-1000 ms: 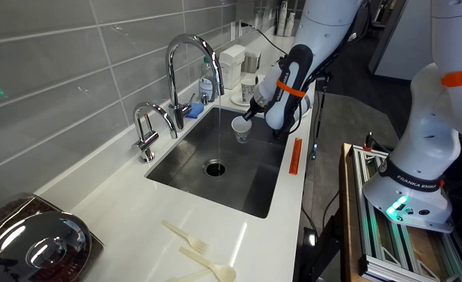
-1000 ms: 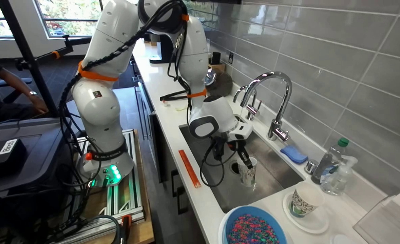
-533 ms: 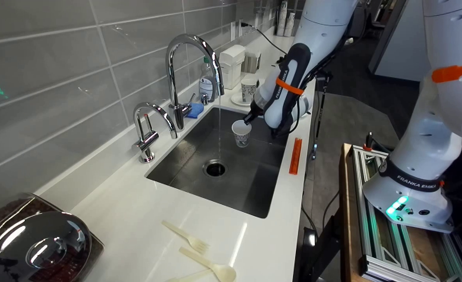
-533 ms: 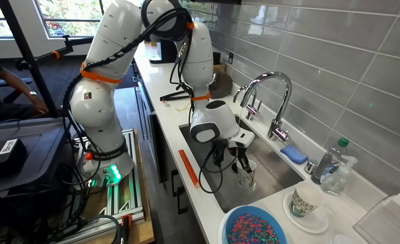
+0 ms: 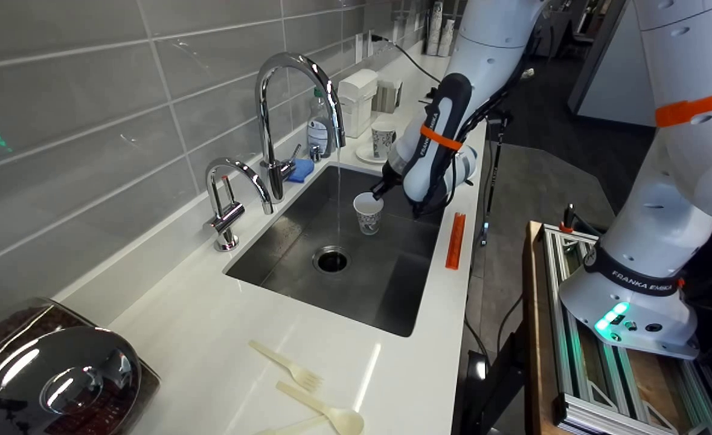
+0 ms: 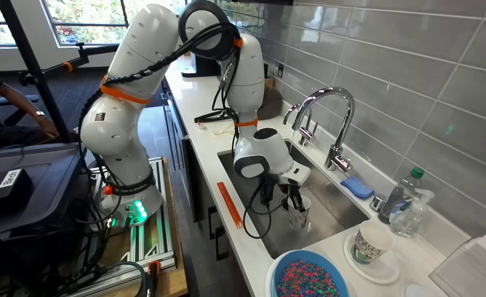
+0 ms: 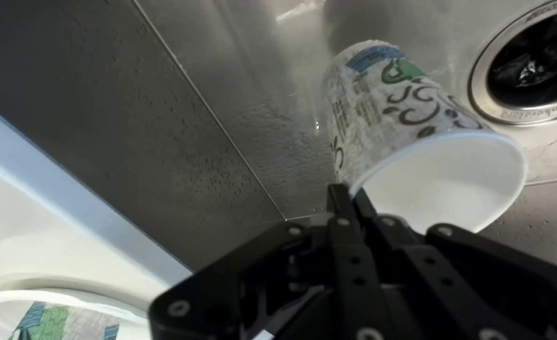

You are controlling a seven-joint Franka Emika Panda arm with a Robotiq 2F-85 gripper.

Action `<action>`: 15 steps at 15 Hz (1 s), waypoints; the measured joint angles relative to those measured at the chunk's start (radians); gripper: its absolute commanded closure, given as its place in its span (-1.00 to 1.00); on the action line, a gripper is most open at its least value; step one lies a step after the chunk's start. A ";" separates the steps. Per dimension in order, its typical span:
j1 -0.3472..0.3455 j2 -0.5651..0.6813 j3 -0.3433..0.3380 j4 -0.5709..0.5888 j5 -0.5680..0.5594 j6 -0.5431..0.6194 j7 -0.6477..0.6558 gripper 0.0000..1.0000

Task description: Empty the cup that's in the sink

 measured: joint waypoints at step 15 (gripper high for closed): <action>-0.146 0.084 0.142 0.066 -0.066 0.010 0.079 0.98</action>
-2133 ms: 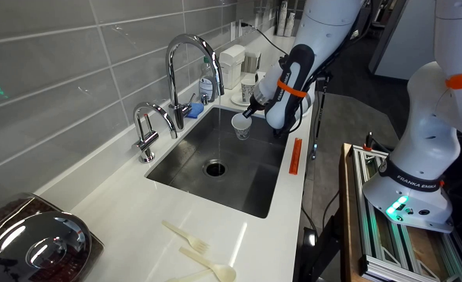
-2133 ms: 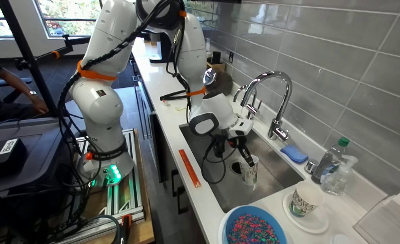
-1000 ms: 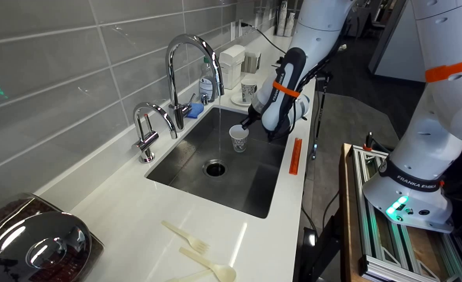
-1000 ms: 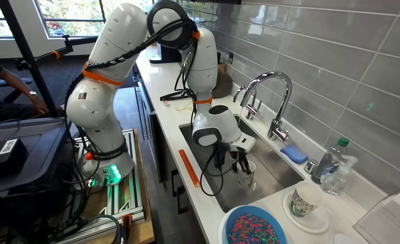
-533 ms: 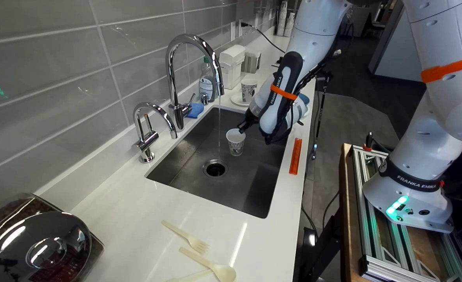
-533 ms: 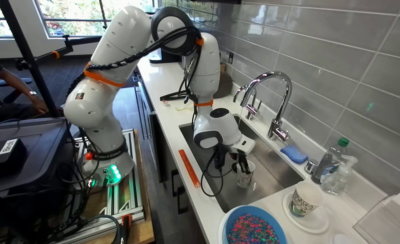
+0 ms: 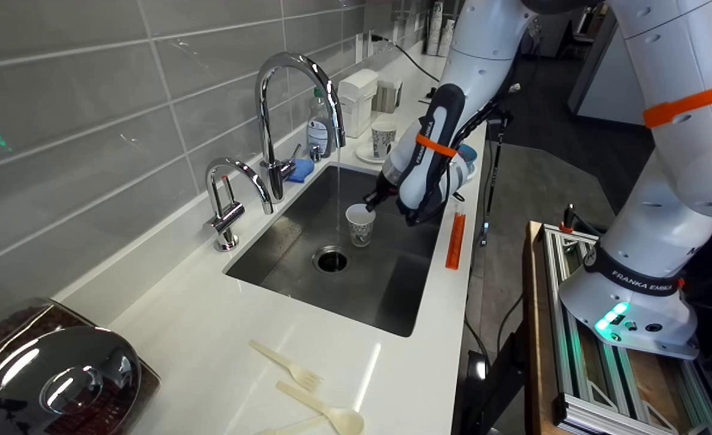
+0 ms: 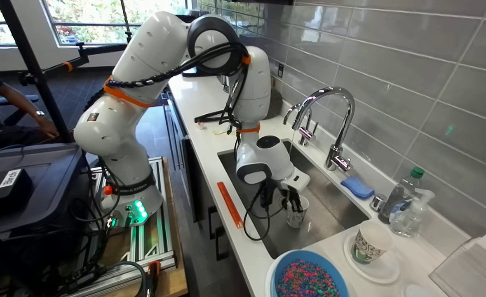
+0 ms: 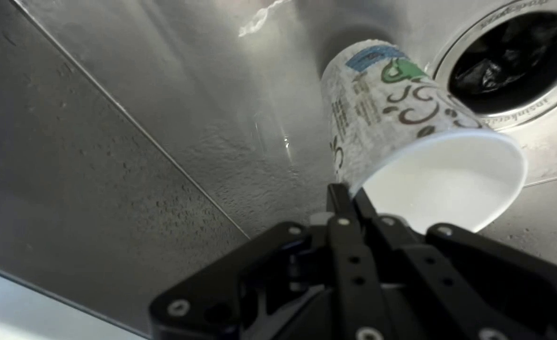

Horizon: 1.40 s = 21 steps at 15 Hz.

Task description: Empty the cup that's in the sink

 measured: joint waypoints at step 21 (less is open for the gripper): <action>-0.018 0.008 0.007 0.026 -0.012 0.010 0.004 -1.00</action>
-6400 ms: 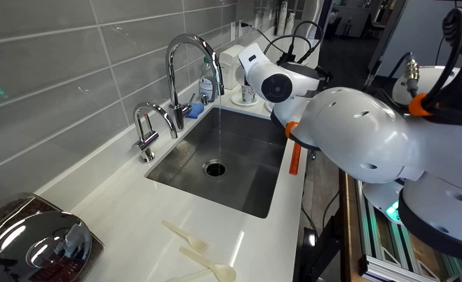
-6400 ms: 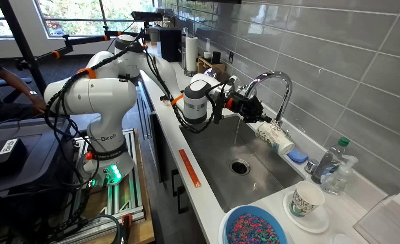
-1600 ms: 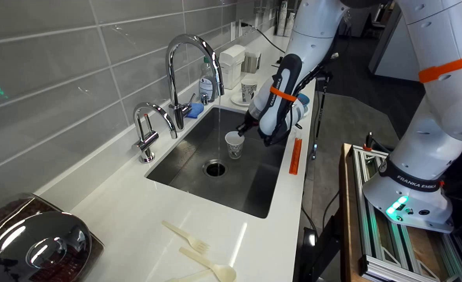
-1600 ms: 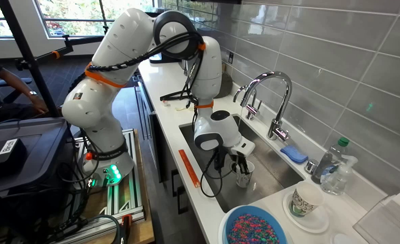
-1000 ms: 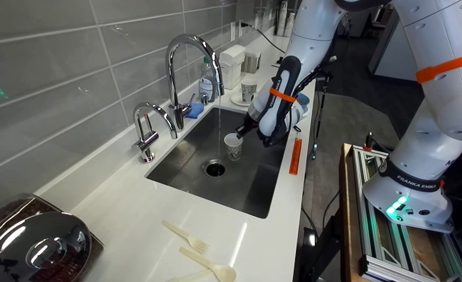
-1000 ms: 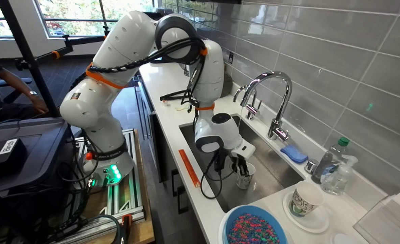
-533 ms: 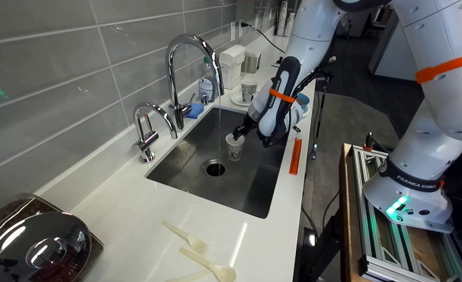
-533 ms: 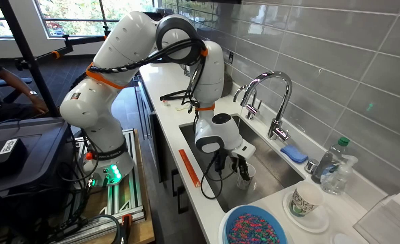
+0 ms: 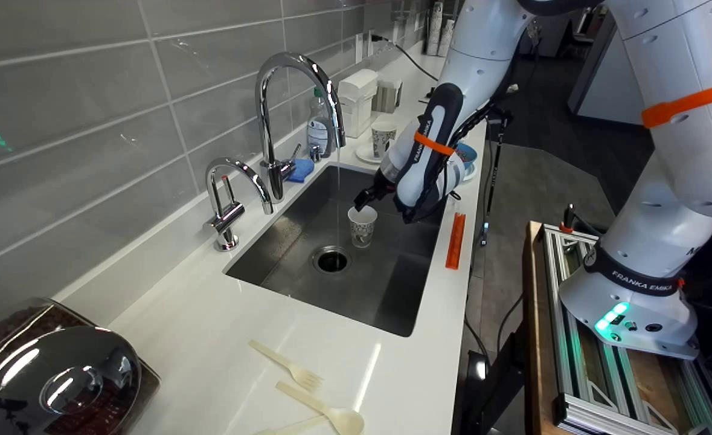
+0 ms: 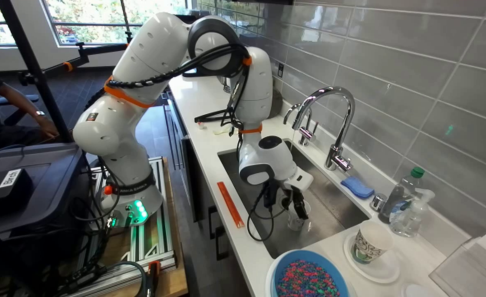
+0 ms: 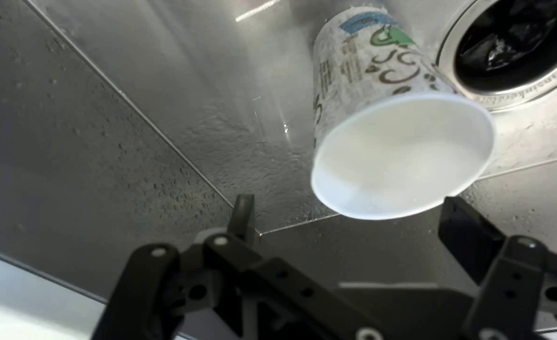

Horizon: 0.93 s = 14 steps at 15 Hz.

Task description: Empty the cup that's in the sink

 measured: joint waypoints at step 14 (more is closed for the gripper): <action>0.090 -0.174 -0.097 -0.087 -0.014 -0.033 -0.094 -1.00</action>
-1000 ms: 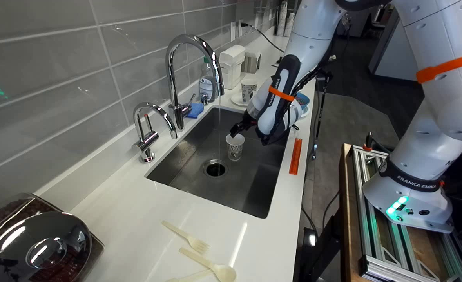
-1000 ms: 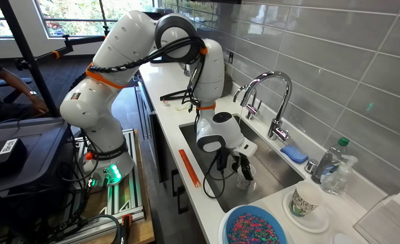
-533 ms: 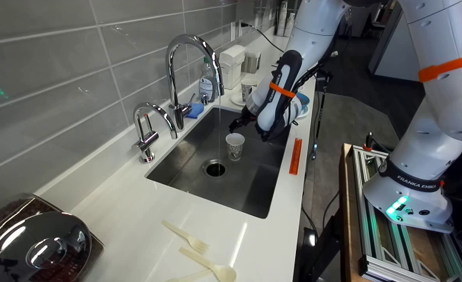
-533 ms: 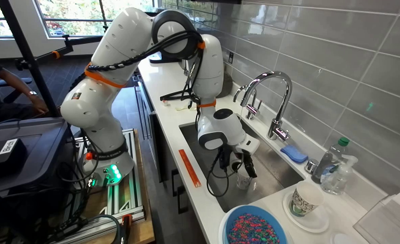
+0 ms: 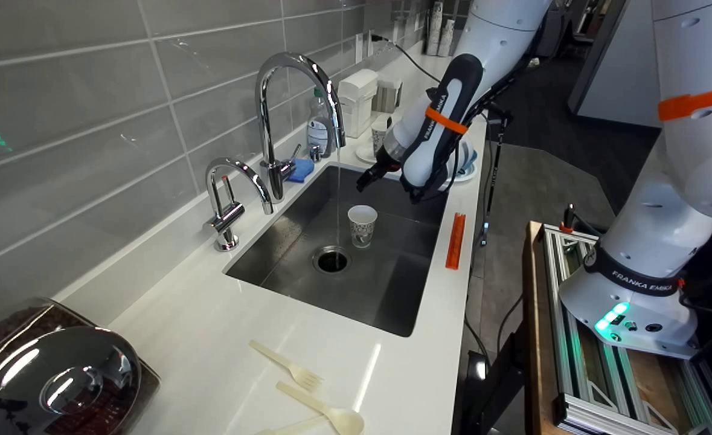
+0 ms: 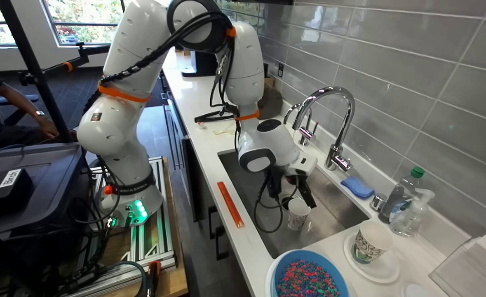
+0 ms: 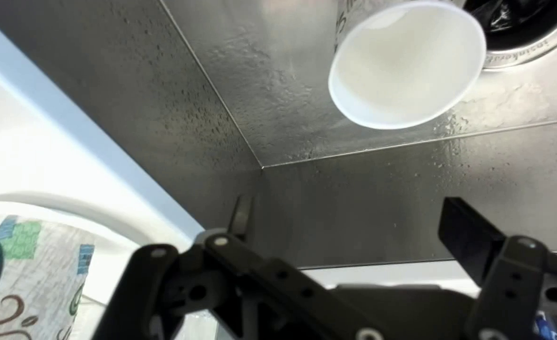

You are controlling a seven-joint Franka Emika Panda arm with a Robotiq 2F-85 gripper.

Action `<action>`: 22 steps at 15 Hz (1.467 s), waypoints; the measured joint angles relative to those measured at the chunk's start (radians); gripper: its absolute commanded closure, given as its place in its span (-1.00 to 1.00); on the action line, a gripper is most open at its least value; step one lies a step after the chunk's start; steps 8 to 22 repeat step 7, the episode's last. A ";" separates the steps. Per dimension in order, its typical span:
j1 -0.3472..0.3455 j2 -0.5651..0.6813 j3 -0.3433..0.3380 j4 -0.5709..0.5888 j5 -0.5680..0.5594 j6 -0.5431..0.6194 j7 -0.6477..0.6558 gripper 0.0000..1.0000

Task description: Empty the cup that's in the sink

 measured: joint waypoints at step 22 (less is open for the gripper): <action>0.040 -0.061 -0.039 -0.036 0.000 -0.011 -0.028 -1.00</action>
